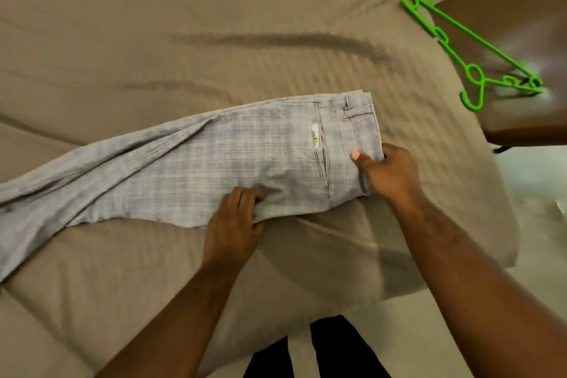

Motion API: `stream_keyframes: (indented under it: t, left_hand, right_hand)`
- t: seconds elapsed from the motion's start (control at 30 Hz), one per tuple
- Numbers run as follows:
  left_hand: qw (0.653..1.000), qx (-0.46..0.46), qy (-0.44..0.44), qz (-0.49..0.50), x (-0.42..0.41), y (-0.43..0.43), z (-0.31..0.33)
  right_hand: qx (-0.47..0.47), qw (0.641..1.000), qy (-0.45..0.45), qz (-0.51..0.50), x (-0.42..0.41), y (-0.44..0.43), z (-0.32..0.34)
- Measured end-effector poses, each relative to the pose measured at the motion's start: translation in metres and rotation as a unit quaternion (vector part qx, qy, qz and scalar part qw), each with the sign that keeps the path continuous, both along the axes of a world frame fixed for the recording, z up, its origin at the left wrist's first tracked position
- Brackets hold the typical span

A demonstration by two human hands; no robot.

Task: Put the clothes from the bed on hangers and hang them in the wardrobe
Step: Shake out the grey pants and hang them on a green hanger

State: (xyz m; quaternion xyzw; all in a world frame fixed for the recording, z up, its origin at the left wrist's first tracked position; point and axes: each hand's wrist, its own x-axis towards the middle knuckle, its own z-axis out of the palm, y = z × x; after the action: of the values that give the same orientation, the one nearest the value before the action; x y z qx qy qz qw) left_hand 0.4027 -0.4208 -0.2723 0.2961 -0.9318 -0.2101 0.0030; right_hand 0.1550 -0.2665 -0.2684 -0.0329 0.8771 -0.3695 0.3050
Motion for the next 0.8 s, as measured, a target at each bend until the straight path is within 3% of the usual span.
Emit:
stream_keyframes:
  t: [0.1, 0.23, 0.3, 0.43, 0.6, 0.67, 0.8]
  left_hand:
    - [0.996, 0.049, 0.059, 0.051, -0.018, 0.014, 0.013]
    - [0.979, 0.132, 0.15, 0.05, -0.059, 0.057, 0.041]
    - [0.975, 0.188, 0.12, 0.02, -0.082, 0.083, 0.041]
    - [0.968, 0.247, 0.04, -0.011, -0.113, 0.11, 0.007]
    - [0.959, 0.268, 0.086, -0.009, -0.102, 0.1, -0.001]
    - [0.961, 0.257, 0.105, 0.0, -0.083, 0.088, -0.001]
    - [0.968, 0.198, 0.129, 0.081, -0.036, 0.052, -0.011]
  right_hand:
    - [-0.052, 0.998, -0.02, -0.026, -0.017, 0.014, 0.002]
    - [-0.104, 0.99, 0.023, -0.09, -0.06, 0.054, 0.023]
    - [-0.096, 0.988, 0.068, -0.104, -0.08, 0.074, 0.027]
    - [0.081, 0.979, 0.183, -0.034, -0.098, 0.096, 0.012]
    - [-0.001, 0.94, 0.334, 0.066, -0.054, 0.066, 0.011]
    - [-0.055, 0.944, 0.31, 0.097, -0.013, 0.04, 0.012]
    - [-0.124, 0.954, 0.171, 0.215, 0.068, -0.009, 0.008]
